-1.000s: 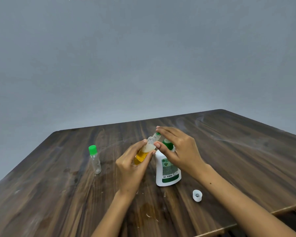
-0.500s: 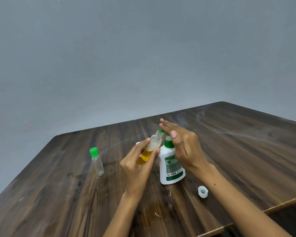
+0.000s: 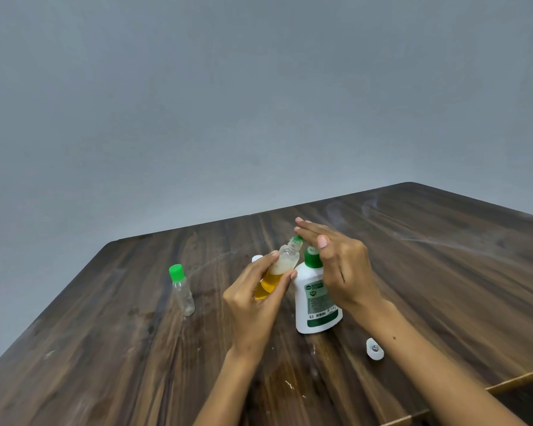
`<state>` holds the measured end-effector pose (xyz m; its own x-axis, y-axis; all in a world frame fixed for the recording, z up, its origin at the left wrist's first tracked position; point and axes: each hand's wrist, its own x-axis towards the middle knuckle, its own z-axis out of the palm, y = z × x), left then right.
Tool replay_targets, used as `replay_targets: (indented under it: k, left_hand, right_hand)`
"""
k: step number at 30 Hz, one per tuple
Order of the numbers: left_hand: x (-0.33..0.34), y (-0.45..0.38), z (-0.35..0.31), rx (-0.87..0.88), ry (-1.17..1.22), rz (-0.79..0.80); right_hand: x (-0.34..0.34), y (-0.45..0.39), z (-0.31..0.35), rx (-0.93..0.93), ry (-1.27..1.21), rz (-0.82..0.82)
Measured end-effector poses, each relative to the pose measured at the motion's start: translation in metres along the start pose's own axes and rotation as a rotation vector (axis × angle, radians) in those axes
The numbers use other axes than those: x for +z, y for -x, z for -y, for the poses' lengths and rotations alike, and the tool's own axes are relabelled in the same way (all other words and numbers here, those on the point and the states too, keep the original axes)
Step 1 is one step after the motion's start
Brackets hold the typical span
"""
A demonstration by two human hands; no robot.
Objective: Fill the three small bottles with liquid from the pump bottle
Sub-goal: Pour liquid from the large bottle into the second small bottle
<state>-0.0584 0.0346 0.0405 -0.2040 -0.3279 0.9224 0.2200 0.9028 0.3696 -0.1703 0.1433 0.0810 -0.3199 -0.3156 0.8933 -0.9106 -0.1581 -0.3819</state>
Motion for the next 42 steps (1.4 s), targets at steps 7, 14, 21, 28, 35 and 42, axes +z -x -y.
replay_targets:
  k: [7, 14, 21, 28, 35, 42]
  left_hand:
    - [0.0, 0.003, 0.003, 0.0, -0.02, 0.013]
    - [-0.001, 0.004, 0.002, -0.027, -0.013, 0.02]
    - [-0.001, 0.006, 0.004, -0.008, -0.021, 0.013]
    - [-0.003, 0.003, 0.0, -0.136, 0.061, -0.039]
    - [-0.002, 0.002, 0.0, -0.134, 0.057, -0.039]
    - [-0.002, 0.002, 0.0, -0.112, 0.049, -0.024]
  right_hand:
    - [0.009, 0.011, -0.006, 0.018, 0.015, -0.068]
    - [0.009, 0.002, -0.002, -0.117, 0.237, -0.046]
    - [0.008, 0.007, -0.005, -0.075, 0.183, -0.043]
    - [0.006, 0.001, -0.002, -0.073, 0.153, -0.061]
    - [0.008, 0.001, -0.004, -0.073, 0.178, -0.041]
    - [0.007, 0.003, -0.001, -0.062, 0.185, -0.034]
